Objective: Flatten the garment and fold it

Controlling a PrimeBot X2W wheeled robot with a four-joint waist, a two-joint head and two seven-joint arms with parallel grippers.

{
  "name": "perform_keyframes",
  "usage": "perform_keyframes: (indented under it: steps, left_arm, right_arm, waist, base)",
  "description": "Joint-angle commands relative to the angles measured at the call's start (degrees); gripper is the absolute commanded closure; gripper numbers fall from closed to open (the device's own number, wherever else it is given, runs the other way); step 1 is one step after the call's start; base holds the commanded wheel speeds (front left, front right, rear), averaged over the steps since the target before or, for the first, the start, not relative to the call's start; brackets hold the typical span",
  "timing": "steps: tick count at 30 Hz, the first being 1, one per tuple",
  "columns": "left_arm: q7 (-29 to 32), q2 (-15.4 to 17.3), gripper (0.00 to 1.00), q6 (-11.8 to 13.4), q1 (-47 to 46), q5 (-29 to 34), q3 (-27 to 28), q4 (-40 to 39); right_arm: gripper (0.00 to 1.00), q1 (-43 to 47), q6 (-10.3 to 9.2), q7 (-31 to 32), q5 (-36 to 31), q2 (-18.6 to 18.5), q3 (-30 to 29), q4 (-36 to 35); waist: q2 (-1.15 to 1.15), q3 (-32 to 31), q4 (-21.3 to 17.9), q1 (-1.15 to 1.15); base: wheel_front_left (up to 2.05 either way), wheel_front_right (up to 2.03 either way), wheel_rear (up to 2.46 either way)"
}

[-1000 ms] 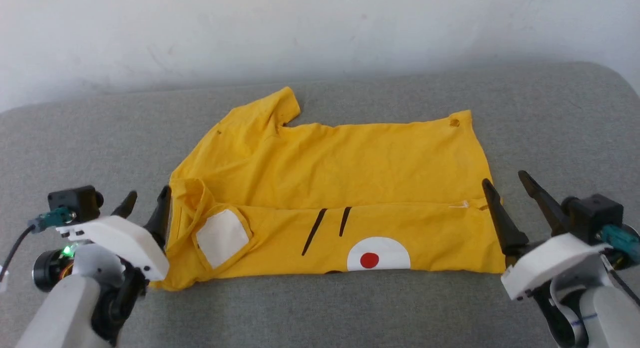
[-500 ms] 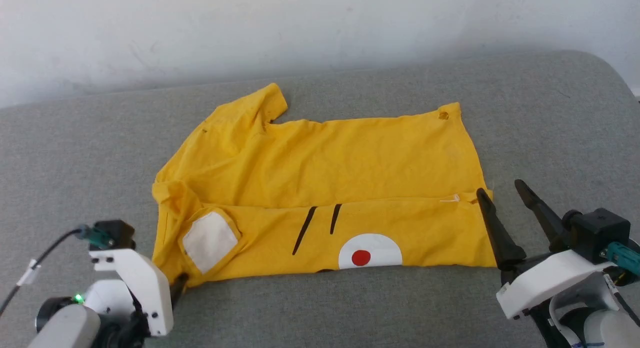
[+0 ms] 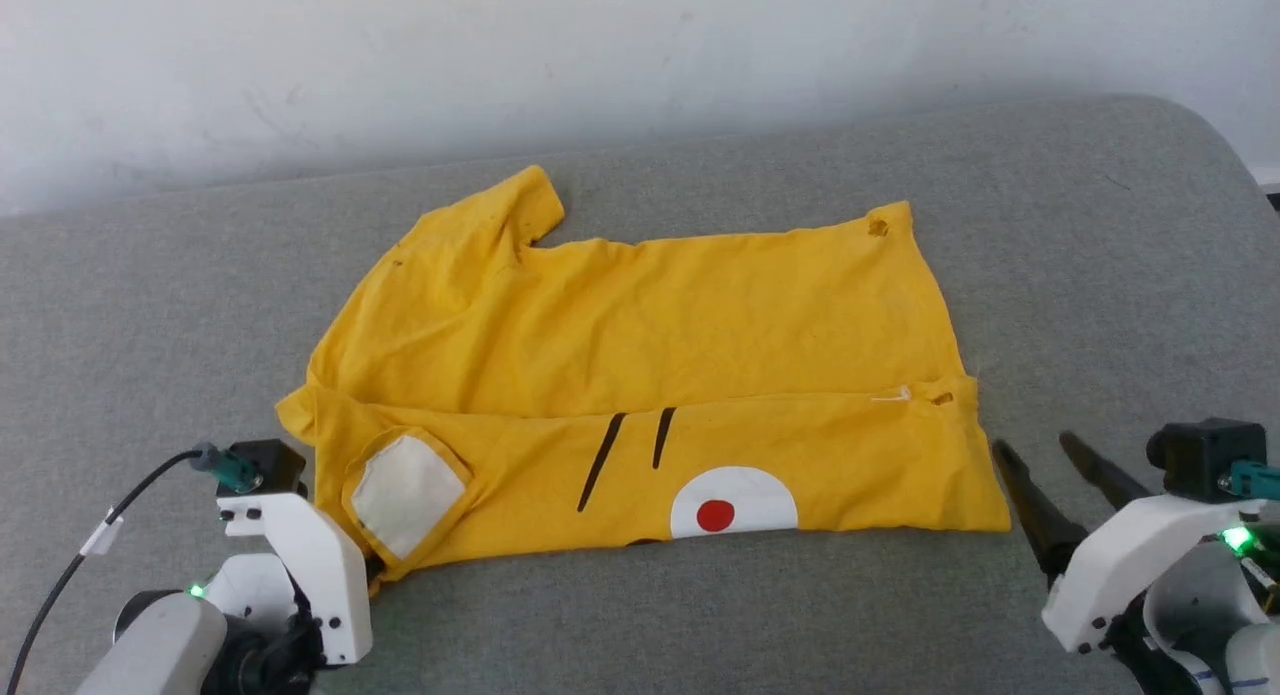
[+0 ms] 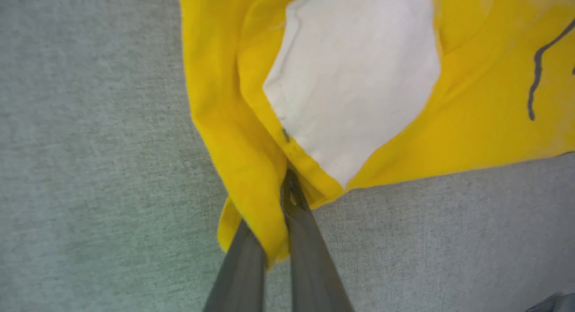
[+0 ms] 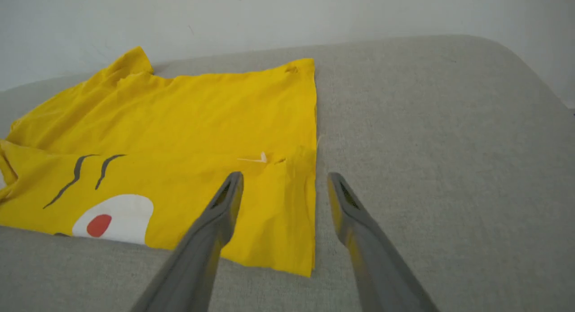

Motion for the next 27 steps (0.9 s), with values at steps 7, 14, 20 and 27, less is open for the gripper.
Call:
perform_keyframes:
  steps: [7,14,20,27]
  left_arm:
    - [-3.49,-1.77,1.00,-1.02,2.10,-1.76,0.91,-0.72]
    - [-4.86,-1.31,1.00,-0.69,1.76,-1.38,1.61,-4.83]
    - [-5.36,-1.39,1.00,-1.55,2.10,-1.94,1.56,-5.19]
    - [-8.19,-0.79,1.00,-1.85,3.74,-2.25,3.04,-6.56]
  right_arm:
    - [0.00,-6.23,-0.05,12.40,7.25,-2.90,1.72,11.83]
    - [0.00,-12.93,-0.05,21.06,10.32,-3.00,5.48,25.75]
    - [1.00,-14.87,-0.05,28.44,13.20,-2.39,7.93,31.55]
    - [1.00,-15.93,-0.05,24.16,12.81,-4.99,8.95,27.18]
  waist:
    - [0.00,0.73,1.59,0.01]
    - [0.00,1.94,3.95,0.01]
    - [0.00,1.86,4.78,0.01]
    - [0.00,-0.64,4.35,0.01]
  base:
    - [0.00,0.00,0.00]
    - [0.00,0.00,0.00]
    - [0.00,0.00,0.00]
    - [0.00,0.00,0.00]
